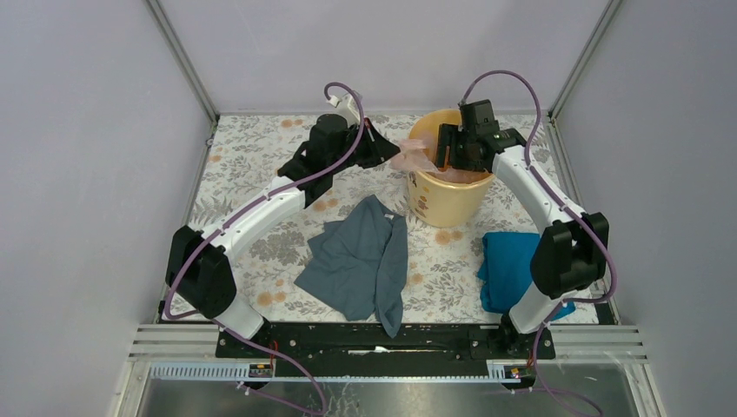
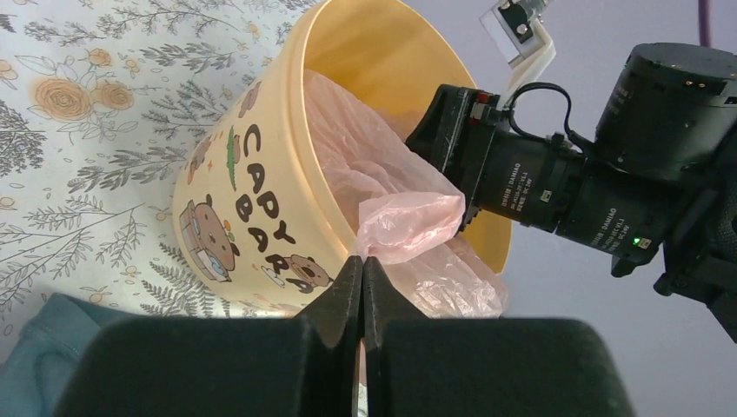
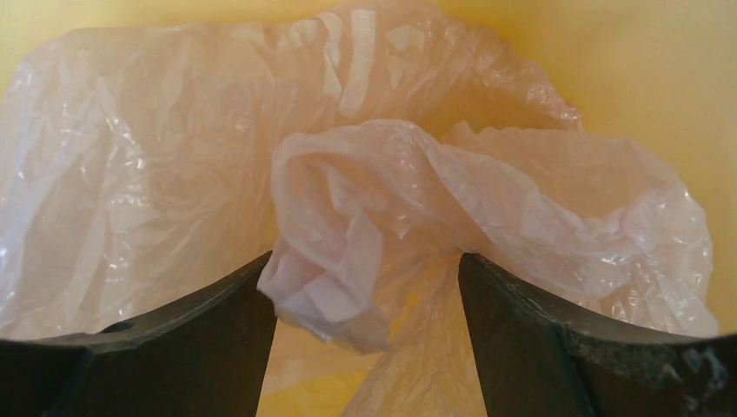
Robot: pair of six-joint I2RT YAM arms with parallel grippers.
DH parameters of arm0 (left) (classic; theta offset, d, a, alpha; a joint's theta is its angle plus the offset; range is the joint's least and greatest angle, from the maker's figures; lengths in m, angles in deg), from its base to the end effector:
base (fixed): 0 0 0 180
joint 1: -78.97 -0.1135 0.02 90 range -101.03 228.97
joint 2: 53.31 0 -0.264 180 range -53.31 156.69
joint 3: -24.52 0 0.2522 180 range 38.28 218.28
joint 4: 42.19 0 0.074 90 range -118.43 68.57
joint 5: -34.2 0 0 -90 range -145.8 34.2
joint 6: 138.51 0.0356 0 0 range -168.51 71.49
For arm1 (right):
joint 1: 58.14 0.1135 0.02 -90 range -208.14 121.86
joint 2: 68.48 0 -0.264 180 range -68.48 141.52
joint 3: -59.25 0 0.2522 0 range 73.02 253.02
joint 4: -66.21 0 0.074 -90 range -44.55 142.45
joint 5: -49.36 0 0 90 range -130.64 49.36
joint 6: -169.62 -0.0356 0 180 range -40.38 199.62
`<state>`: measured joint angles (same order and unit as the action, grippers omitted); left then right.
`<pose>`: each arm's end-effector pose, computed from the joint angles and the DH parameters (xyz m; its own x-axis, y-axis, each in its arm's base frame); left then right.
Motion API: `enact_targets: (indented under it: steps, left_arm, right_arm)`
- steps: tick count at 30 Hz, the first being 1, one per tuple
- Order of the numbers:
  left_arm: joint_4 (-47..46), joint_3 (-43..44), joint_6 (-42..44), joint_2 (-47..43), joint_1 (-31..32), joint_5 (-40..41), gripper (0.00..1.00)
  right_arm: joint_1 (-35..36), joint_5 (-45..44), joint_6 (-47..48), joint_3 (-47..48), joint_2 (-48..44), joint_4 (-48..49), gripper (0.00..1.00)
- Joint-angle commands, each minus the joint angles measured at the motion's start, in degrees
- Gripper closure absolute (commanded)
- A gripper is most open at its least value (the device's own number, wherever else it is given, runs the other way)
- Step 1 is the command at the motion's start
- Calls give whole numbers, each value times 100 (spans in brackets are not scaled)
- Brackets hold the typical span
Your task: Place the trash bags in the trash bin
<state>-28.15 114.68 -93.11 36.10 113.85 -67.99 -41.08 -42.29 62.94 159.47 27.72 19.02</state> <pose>0.3036 -0.2208 0.3558 -0.6451 -0.3869 -0.6589 0.3856 0.5796 -0.7179 0.3636 0.1105 0.3187 -0.7049 0.0838 -0.7043 -0.0739 0.9789 0.1905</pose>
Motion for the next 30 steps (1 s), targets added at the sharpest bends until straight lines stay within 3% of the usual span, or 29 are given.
enact_targets:
  steps: [1, 9, 15, 25, 30]
  left_arm:
    - [-39, 259, 207, -64, 10, 197, 100]
    - [178, 141, 470, -261, 11, 22, 100]
    - [158, -100, 463, -502, 11, -109, 100]
    - [70, -379, 338, -585, 20, -450, 100]
    - [12, -527, 328, -672, 19, -366, 100]
  right_arm:
    - [52, -170, -106, 175, -362, 210, 20]
    - [52, 91, 301, 787, -1529, -507, 11]
    - [52, 465, 1723, 318, -2077, 240, 10]
    - [85, 1348, 5027, 696, -1261, 357, 18]
    - [75, 1426, 5298, 1235, -639, 124, 21]
